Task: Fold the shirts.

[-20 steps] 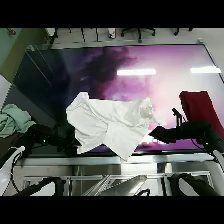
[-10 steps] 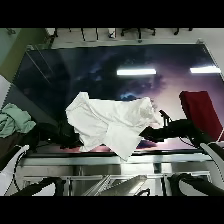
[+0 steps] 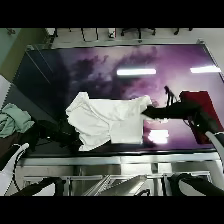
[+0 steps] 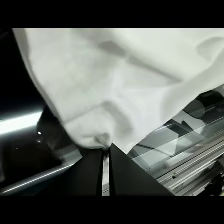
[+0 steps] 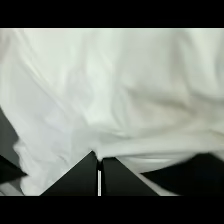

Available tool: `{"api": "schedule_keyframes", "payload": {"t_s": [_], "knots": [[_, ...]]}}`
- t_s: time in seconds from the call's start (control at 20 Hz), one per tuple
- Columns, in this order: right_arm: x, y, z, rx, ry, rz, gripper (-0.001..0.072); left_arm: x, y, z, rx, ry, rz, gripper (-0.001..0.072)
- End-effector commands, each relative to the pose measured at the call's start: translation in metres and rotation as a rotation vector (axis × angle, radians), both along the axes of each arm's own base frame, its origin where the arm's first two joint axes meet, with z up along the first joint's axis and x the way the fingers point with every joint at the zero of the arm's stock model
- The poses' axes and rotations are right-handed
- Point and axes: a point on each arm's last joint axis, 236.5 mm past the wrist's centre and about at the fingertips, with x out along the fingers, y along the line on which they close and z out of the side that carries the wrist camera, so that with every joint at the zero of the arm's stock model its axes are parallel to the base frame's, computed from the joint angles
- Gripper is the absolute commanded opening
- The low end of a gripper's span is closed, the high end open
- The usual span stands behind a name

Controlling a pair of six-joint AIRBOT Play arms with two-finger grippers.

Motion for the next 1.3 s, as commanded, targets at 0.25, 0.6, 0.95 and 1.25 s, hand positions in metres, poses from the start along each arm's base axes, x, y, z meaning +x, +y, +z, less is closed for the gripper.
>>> {"api": "schedule_keyframes", "payload": {"t_s": [0.25, 0.6, 0.95, 1.25], "knots": [[0.199, -0.187, 0.136, 0.022, -0.404, -0.667, 0.0020, -0.010, 0.018, -0.009, 0.080, 0.014, -0.058, 0.0016], [0.164, -0.149, 0.007, 0.026, -0.055, -0.323, 0.0426, 0.013, 0.019, 0.002, 0.087, -0.047, -0.059, 0.0016], [0.029, -0.139, -0.028, 0.018, 0.246, -0.050, 0.0313, 0.056, 0.031, 0.027, 0.135, -0.157, -0.096, 0.0016], [-0.016, -0.056, -0.107, 0.001, 0.388, 0.029, 0.0414, 0.044, 0.029, 0.011, 0.116, -0.057, -0.121, 0.0016]]}}
